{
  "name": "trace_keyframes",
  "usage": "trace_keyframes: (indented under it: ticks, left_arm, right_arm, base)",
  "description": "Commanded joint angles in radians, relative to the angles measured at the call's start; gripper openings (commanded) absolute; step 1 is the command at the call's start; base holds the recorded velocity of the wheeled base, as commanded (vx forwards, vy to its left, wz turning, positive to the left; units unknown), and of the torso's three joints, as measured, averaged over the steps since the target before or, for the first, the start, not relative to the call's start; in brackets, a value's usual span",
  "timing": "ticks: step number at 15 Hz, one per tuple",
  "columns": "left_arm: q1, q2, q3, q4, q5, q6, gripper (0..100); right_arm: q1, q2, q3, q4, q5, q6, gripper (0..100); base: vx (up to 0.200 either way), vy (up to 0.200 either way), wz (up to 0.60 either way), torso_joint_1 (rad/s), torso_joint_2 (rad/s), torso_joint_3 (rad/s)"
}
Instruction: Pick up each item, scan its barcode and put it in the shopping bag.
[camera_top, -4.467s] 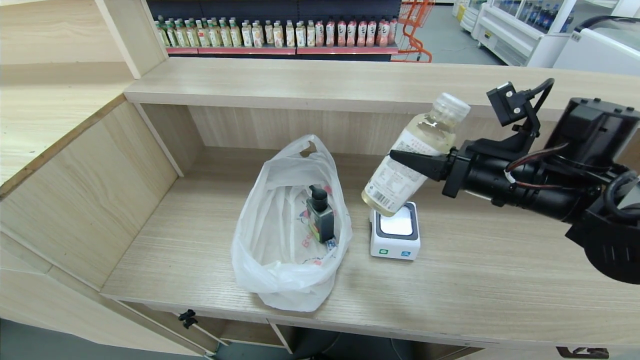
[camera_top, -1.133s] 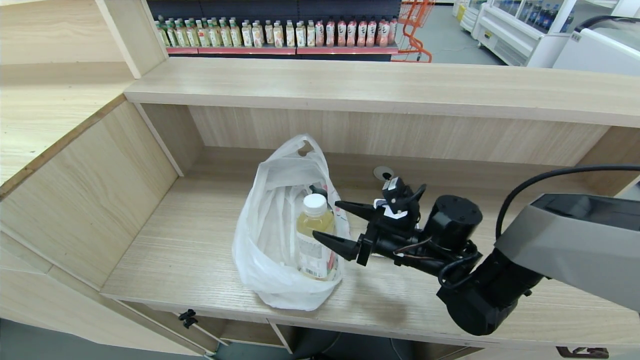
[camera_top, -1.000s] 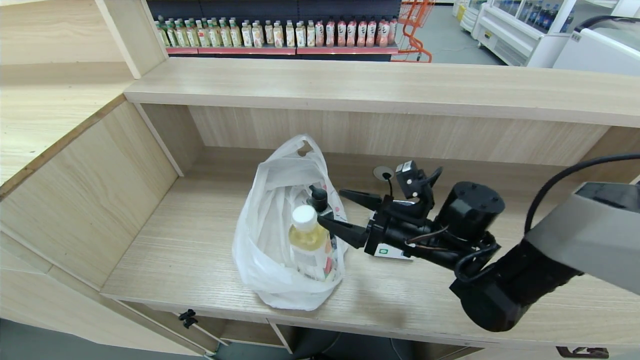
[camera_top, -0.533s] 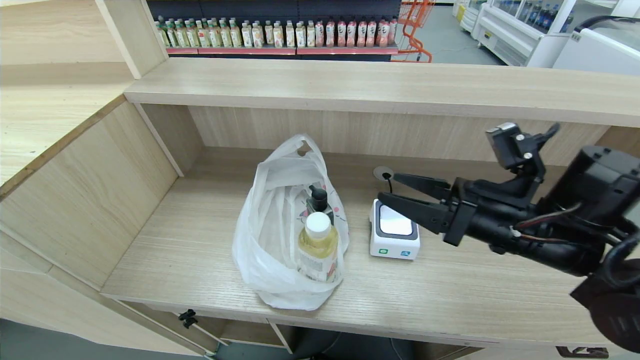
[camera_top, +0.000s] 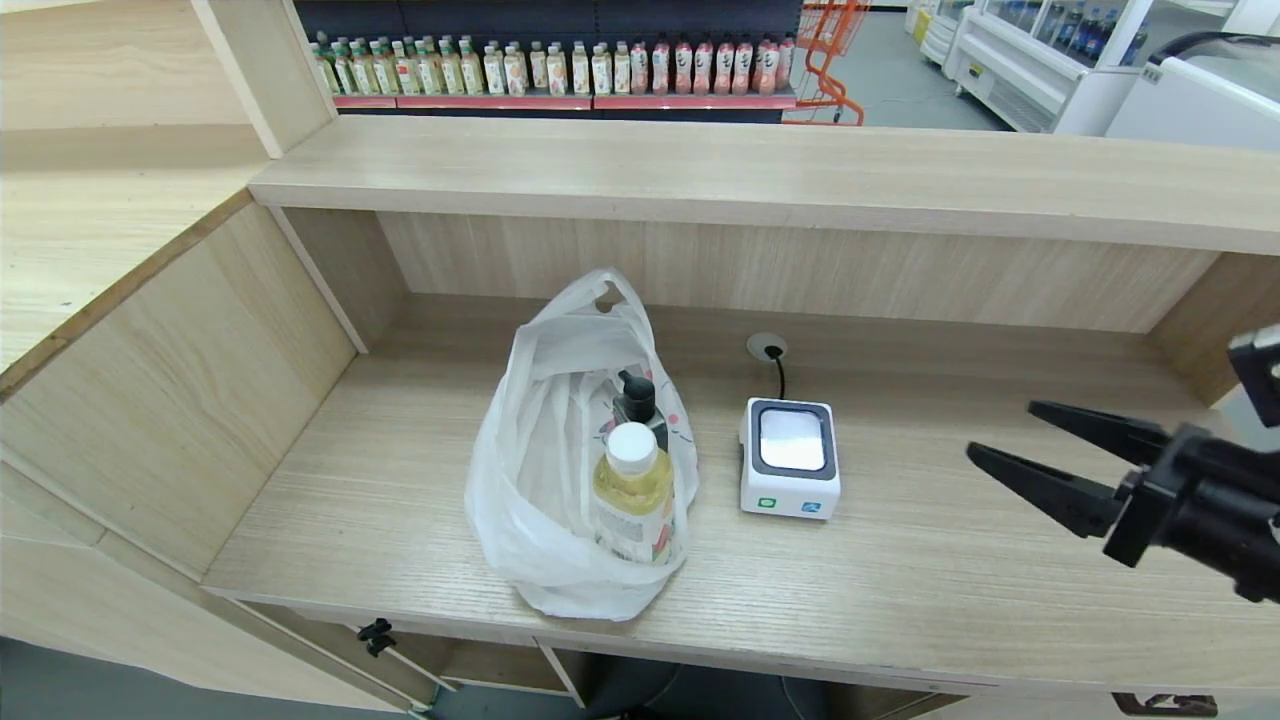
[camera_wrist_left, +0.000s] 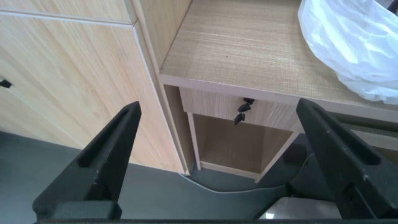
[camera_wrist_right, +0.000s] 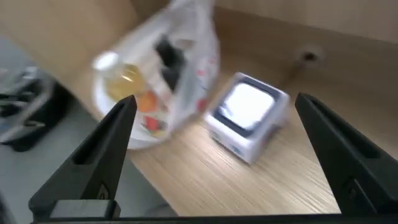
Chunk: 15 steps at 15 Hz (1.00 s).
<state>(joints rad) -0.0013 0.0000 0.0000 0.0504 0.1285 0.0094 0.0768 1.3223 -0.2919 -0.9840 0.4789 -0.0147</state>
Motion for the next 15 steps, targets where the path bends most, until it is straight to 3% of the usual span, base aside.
trace_keyframes:
  ticks: [1, 3, 5, 8, 10, 15]
  left_arm:
    - [0.0, 0.0, 0.0, 0.0, 0.0, 0.0, 100]
    - [0.0, 0.0, 0.0, -0.001, 0.0, 0.0, 100]
    - [0.001, 0.0, 0.0, 0.0, 0.0, 0.0, 100]
    - [0.0, 0.0, 0.0, -0.001, 0.0, 0.0, 100]
    - [0.0, 0.0, 0.0, 0.0, 0.0, 0.0, 100]
    - [0.0, 0.0, 0.0, -0.001, 0.0, 0.0, 100]
  right_arm:
    - [-0.141, -0.235, 0.169, 0.137, -0.257, -0.064, 100]
    - [-0.137, -0.621, 0.229, 0.485, -0.372, -0.033, 100]
    - [-0.126, -0.914, 0.289, 0.686, -0.404, -0.033, 100]
    - [-0.1, -1.293, 0.277, 0.989, -0.401, 0.01, 100]
    - [-0.077, -1.322, 0.292, 0.975, -0.433, -0.051, 100]
    - [-0.077, -1.322, 0.292, 0.983, -0.462, 0.007, 100]
  base:
    - [0.0, 0.0, 0.0, 0.0, 0.0, 0.0]
    - [0.0, 0.0, 0.0, 0.0, 0.0, 0.0]
    - [0.0, 0.0, 0.0, 0.0, 0.0, 0.0]
    - [0.0, 0.0, 0.0, 0.0, 0.0, 0.0]
    - [0.0, 0.0, 0.0, 0.0, 0.0, 0.0]
    - [0.0, 0.0, 0.0, 0.0, 0.0, 0.0]
